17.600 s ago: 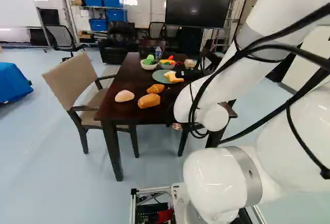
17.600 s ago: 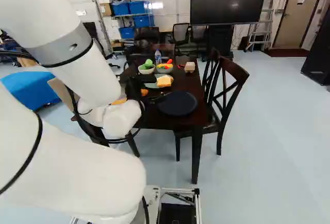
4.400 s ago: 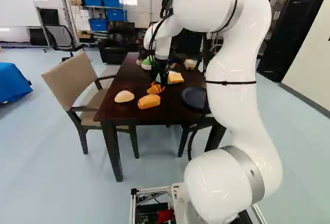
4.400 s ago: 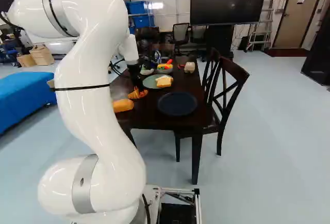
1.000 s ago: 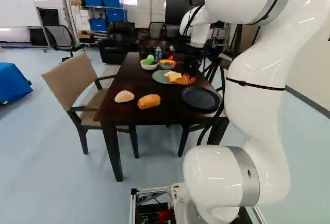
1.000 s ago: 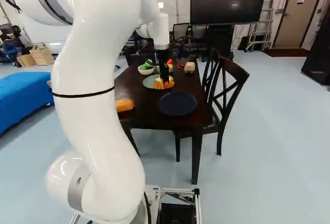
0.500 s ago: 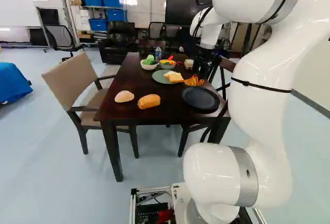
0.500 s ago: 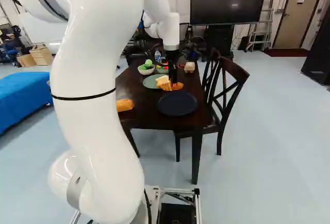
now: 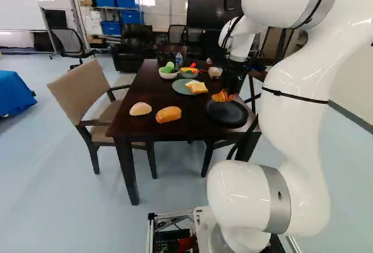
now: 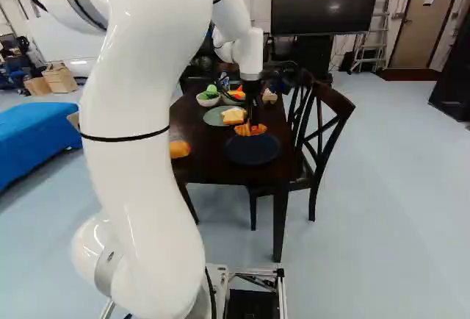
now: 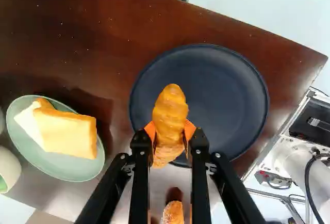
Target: Move the croissant to the empty plate
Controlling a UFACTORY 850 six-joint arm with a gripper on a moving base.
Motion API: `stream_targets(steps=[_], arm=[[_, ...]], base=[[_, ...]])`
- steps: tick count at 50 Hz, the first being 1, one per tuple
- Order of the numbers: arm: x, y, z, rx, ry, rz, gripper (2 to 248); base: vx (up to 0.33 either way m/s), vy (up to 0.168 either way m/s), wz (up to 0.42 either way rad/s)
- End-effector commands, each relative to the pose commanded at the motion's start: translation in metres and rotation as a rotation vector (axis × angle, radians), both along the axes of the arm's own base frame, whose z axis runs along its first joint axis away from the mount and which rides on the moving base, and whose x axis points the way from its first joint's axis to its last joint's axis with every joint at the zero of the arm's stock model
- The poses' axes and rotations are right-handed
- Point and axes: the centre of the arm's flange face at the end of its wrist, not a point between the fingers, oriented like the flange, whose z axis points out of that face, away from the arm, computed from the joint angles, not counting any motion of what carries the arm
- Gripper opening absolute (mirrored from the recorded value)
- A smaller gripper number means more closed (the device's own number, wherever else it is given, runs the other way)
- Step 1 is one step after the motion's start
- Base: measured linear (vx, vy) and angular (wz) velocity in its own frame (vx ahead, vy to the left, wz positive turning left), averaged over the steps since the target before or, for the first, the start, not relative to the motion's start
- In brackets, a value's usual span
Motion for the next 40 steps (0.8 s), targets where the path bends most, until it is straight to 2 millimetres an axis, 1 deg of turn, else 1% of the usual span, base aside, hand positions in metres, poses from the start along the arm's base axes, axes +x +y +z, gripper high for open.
stream_targets(steps=[13, 21, 38, 39, 40], arm=[[0.005, -0.002, -0.020, 0.010, 0.032, -0.001, 81], [-0.005, -0.003, -0.020, 0.012, 0.039, -0.007, 81], [-0.005, -0.003, -0.020, 0.012, 0.039, -0.007, 81], [-0.005, -0.003, -0.020, 0.012, 0.039, -0.007, 105], [-0.005, -0.003, -0.020, 0.012, 0.039, -0.007, 105]], base=[[0.000, 0.000, 0.000], [0.000, 0.000, 0.000], [0.000, 0.000, 0.000], [0.000, 0.000, 0.000], [0.000, 0.000, 0.000]])
